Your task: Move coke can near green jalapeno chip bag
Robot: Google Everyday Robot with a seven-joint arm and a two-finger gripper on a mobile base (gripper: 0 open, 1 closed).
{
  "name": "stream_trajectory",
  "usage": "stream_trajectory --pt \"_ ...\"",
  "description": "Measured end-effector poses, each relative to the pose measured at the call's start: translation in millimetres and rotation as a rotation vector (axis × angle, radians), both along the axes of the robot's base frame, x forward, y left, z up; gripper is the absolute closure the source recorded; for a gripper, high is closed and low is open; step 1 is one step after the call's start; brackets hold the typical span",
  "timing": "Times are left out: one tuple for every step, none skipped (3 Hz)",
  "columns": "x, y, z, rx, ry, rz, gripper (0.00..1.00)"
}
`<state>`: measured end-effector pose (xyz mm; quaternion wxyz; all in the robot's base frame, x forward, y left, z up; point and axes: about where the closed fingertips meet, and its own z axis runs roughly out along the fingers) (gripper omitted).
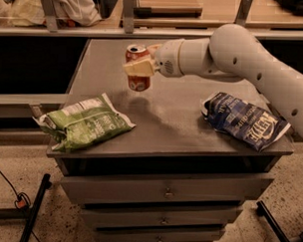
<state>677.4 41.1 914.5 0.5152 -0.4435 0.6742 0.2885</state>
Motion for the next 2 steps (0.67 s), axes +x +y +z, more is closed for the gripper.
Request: stream_trajectory --pt "-19 12 -6 0.014 0.006 0.043 0.82" --pt "-30 19 -12 0.024 0.008 0.069 0.59"
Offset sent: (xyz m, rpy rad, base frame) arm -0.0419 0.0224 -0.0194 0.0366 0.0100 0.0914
